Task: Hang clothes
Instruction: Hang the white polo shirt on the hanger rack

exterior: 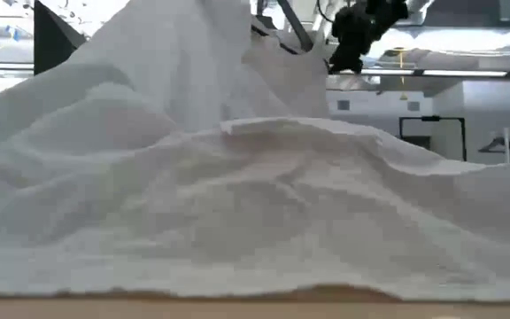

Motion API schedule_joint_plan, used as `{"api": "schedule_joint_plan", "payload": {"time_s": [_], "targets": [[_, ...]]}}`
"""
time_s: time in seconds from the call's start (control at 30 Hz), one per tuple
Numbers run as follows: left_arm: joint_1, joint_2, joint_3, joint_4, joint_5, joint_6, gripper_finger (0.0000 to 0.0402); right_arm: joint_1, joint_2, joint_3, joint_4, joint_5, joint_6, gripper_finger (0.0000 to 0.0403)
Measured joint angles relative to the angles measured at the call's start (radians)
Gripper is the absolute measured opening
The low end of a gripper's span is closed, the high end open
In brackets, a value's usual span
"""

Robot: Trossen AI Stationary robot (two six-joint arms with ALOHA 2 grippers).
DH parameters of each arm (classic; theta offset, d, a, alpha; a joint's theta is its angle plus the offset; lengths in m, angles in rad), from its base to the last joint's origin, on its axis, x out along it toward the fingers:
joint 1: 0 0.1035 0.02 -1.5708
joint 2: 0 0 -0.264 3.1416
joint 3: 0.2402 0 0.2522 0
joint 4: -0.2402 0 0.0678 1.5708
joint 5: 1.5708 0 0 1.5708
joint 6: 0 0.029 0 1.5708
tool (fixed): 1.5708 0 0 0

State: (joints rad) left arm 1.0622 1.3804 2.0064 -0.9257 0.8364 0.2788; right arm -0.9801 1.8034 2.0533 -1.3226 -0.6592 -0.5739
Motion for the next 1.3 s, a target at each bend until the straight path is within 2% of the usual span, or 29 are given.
{"api": "schedule_joint_plan", "payload": {"time_s": [0.17,0.63,0.73,0.83,0.97,1.13,1.23,1.3], "targets": [[0.0,0.0,0.0,0.001,0.001,-0.003,0.0029,0.03,0.002,-0.052,0.062,-0.097,-0.003,0.017],[0.0,0.0,0.0,0.001,0.0,-0.003,0.0029,0.121,0.001,-0.052,0.236,-0.099,0.002,0.0165],[0.0,0.0,0.0,0.0,0.001,-0.004,0.0029,0.128,0.001,-0.052,0.224,-0.099,0.028,0.0123],[0.0,0.0,0.0,0.002,-0.002,-0.012,0.0029,0.126,0.001,-0.052,0.2,-0.106,-0.013,0.0039],[0.0,-0.001,0.001,0.007,-0.031,-0.035,0.0032,0.132,0.0,-0.051,0.204,-0.114,0.007,0.0036],[0.0,0.01,0.002,-0.032,-0.177,-0.105,0.0094,0.129,0.0,-0.05,0.199,-0.113,0.053,0.0036],[0.0,0.023,0.002,-0.099,-0.225,-0.107,0.0134,0.117,-0.001,-0.044,0.197,-0.104,0.058,0.0036],[0.0,0.024,0.002,-0.134,-0.297,-0.1,0.0155,0.104,-0.002,-0.023,0.199,-0.098,0.065,0.0036]]}}
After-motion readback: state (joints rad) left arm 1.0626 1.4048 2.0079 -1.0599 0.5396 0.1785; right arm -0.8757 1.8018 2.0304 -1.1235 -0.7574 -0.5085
